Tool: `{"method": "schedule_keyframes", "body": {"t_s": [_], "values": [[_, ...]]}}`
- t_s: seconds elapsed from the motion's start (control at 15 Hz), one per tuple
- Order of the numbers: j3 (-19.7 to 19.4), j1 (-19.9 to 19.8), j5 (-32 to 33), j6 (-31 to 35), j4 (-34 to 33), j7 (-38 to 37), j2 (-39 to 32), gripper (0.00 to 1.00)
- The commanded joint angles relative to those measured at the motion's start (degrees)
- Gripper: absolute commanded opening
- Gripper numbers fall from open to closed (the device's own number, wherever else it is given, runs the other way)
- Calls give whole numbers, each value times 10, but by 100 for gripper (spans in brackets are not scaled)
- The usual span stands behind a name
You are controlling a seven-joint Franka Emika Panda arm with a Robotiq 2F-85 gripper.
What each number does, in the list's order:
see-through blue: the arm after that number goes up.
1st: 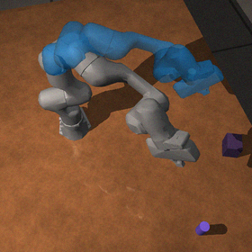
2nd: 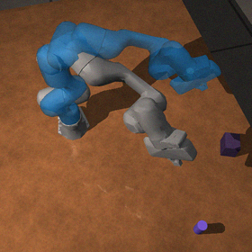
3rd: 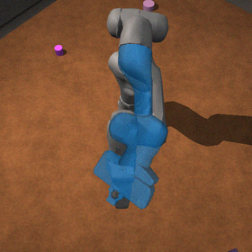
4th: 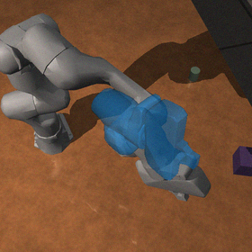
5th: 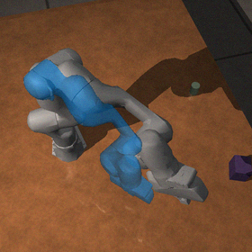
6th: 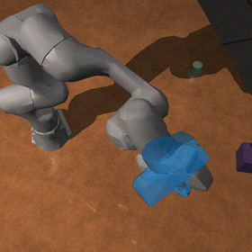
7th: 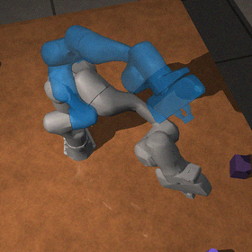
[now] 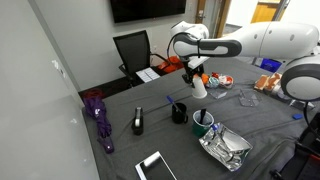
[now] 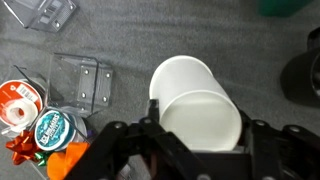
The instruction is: Flip the upside down positioned cups upright
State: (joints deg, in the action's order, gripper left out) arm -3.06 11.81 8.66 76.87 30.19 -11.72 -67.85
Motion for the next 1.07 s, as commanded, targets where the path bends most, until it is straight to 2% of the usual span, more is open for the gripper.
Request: {"method": "schedule_keyframes", "body": {"t_s": [0.0, 0.4, 0.73, 1.0], "values": [[-4, -3, 11, -40, 35, 28, 14, 42], [-7, -14, 24, -78, 81, 65, 20, 42], [-9, -14, 33, -72, 146, 40, 34, 42], [-10, 0, 41, -64, 223, 7, 57, 42]]}}
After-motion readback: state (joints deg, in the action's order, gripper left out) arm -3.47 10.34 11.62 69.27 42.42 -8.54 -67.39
